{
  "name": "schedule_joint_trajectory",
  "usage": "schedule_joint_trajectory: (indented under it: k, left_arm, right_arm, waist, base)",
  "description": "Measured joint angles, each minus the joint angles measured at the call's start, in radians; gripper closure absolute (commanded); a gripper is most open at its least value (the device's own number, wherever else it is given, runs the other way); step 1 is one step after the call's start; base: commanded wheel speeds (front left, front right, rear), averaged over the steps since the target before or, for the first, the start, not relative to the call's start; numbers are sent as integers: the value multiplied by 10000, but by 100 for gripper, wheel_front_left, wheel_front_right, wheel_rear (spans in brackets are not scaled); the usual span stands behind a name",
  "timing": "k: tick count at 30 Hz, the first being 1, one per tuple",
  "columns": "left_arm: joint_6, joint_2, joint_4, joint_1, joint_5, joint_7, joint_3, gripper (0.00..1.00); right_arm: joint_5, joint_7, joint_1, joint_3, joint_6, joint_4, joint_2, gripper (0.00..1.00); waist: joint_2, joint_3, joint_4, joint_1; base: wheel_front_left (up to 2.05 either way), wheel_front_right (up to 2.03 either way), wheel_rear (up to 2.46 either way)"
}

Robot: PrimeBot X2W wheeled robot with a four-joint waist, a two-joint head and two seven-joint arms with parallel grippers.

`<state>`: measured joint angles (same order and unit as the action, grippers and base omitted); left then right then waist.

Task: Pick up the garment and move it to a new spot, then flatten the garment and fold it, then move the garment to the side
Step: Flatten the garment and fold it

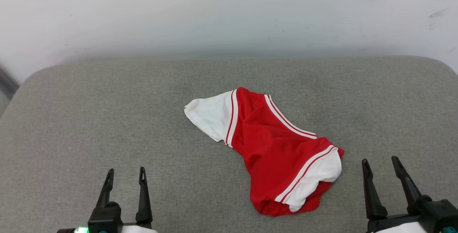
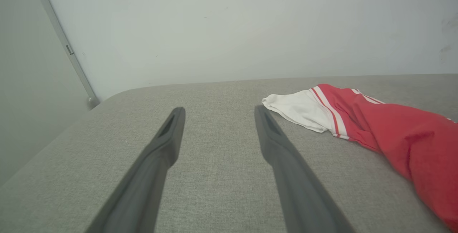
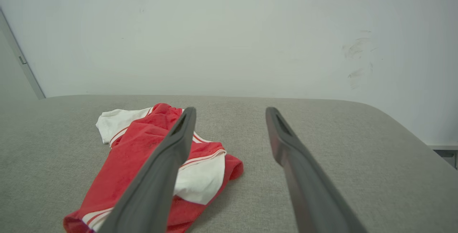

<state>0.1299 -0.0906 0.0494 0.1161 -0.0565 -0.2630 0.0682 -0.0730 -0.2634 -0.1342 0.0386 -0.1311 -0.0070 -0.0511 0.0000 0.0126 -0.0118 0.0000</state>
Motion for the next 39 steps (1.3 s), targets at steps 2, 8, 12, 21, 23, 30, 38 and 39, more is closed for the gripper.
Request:
schedule_joint_trajectory:
  k: [2,8,12,21,23,30,38,39]
  left_arm:
    - [-58,25,0,0,33,0,-42,0]
    - [-382,-25,132,-154,186,0,-75,0]
    - [-803,-535,412,-1214,305,0,-107,0]
    - [-2006,-1812,1983,-4777,347,178,-35,0]
    - [-2167,-2046,2236,-5777,337,387,17,0]
    - [-2535,-2627,3187,-8589,-128,2477,846,0]
    - [-2589,-3415,4054,-11185,-3014,6497,3208,0]
    - [-2589,-3528,4098,-11402,-3503,7085,3517,0]
  right_arm:
    - [0,0,-3,-17,0,0,0,0]
    - [-58,0,0,8,0,2,0,0]
    - [-50,0,49,17,0,-12,0,0]
    - [33,0,572,-42,0,-270,-2,0]
    - [33,0,746,-23,0,-370,0,0]
    - [19,0,1169,-2,0,-665,-4,0]
    - [6,0,1845,-119,0,-1093,-2,0]
    - [4,0,1928,-105,0,-1160,0,0]
  waist:
    - [0,-6,7,0]
    - [0,30,65,-1]
    - [0,127,95,0]
    - [0,710,-93,0]
    - [0,941,-165,0]
    - [0,1827,-420,1]
    - [0,2838,-735,1]
    - [0,2963,-777,1]
  base:
    - [0,0,0]
    - [0,0,0]
    - [0,0,0]
    - [0,0,0]
    - [0,0,0]
    - [0,0,0]
    - [0,0,0]
    - [0,0,0]
